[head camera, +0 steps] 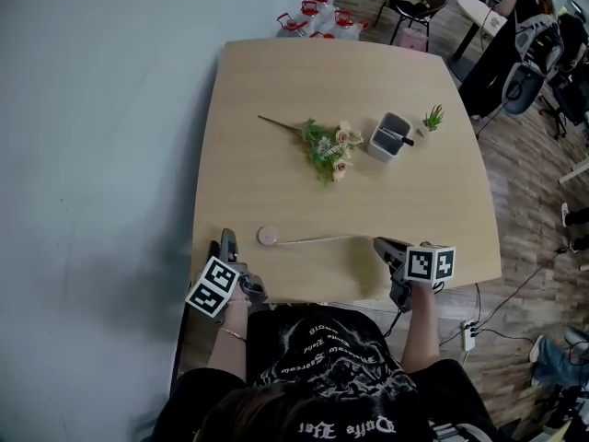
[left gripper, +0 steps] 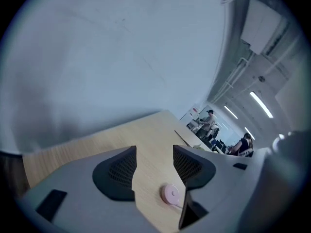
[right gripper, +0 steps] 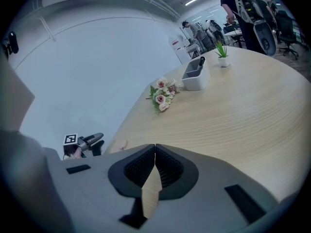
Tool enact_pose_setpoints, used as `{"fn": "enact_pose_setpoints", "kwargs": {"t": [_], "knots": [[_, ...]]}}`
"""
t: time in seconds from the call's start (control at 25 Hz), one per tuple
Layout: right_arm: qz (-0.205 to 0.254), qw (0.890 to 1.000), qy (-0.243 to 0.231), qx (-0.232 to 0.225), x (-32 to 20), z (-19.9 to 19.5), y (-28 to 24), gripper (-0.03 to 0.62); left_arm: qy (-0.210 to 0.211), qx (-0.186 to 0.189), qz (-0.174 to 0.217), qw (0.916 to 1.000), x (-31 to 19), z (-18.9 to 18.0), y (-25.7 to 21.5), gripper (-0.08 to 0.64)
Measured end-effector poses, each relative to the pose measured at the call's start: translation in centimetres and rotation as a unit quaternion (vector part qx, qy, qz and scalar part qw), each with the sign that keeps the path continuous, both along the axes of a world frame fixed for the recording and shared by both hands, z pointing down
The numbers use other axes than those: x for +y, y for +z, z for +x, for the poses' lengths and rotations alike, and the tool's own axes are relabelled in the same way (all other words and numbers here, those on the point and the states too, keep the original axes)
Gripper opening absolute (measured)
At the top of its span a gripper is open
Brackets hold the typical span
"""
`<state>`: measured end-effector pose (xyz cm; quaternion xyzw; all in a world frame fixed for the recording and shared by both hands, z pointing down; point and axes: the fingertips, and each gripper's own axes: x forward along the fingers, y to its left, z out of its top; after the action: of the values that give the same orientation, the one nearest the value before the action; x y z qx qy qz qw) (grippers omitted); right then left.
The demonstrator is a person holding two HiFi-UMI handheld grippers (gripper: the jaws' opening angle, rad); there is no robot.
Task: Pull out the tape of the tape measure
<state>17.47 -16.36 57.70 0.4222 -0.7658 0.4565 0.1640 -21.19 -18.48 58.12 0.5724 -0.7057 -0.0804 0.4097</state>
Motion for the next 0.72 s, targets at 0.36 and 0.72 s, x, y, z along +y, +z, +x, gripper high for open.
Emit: {"fn": "enact_pose_setpoints", "kwargs": {"t": [0.36,0.72], "knots": [[-0.05,0.997,-0.018,0.065,0.1,0.6,5.3,0.017,0.084,-0.124,0.048,0.9876,2.1,-1.7,-3.9,0.241],[-0.003,0.983,-0.041,0.179,0.6,1.6,7.1,0.018,0.107,-0.139,0.044,0.9836,3.9,-1.6,-4.0,0.241]]}}
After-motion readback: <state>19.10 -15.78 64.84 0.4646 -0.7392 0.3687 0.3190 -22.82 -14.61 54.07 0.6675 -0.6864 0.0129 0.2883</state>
